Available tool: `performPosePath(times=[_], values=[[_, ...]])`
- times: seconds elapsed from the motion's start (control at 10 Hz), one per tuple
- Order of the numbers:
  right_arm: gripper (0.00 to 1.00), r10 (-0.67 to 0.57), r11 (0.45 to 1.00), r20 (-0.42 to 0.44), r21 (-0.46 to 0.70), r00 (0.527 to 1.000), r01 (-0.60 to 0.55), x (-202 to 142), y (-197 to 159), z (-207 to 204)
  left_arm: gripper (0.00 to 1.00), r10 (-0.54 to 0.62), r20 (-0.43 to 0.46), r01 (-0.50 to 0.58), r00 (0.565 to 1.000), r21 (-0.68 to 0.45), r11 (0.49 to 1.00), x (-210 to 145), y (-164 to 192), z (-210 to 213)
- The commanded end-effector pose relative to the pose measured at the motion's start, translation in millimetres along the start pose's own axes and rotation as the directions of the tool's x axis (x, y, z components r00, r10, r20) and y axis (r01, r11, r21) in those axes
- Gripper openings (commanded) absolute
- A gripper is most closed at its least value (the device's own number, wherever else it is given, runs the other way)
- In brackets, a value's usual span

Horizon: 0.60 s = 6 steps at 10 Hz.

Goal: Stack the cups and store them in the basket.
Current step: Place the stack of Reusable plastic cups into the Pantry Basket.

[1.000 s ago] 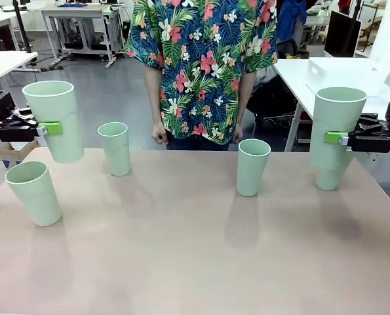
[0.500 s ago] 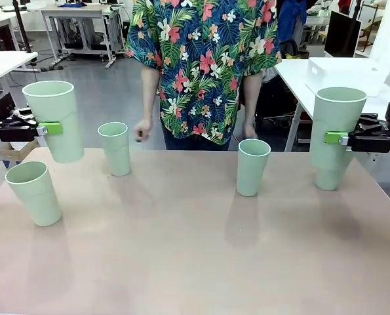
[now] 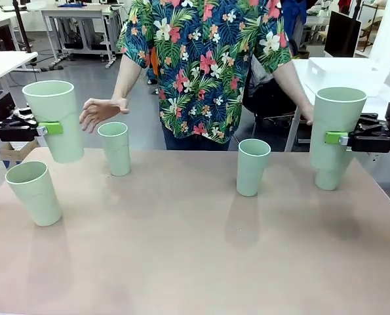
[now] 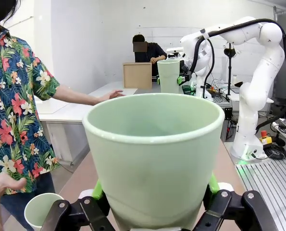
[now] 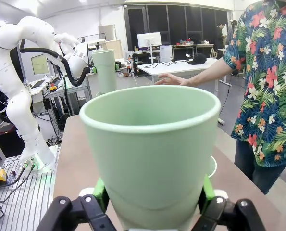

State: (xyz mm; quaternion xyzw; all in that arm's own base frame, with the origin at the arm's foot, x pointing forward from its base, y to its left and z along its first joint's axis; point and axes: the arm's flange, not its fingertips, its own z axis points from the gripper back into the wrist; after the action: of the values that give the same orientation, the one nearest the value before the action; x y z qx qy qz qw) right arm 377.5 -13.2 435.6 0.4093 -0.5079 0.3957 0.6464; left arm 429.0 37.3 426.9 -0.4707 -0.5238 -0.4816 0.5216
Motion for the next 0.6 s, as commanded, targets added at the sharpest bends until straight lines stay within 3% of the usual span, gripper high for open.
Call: performPosePath(times=[0.0, 0.5], values=[[0.87, 0.001, 1.0, 0.0, -0.007, 1.0, -0.001, 0.9, -0.6, 0.4, 0.87, -0.008, 0.001, 0.008, 1.0, -0.001, 1.0, 2.8, -1.1, -0.4], [0.87, 0.001, 1.0, 0.0, -0.007, 1.0, -0.001, 0.9, -0.6, 0.4, 0.87, -0.008, 0.001, 0.008, 1.0, -0.001, 1.0, 2.8, -1.1, -0.4]])
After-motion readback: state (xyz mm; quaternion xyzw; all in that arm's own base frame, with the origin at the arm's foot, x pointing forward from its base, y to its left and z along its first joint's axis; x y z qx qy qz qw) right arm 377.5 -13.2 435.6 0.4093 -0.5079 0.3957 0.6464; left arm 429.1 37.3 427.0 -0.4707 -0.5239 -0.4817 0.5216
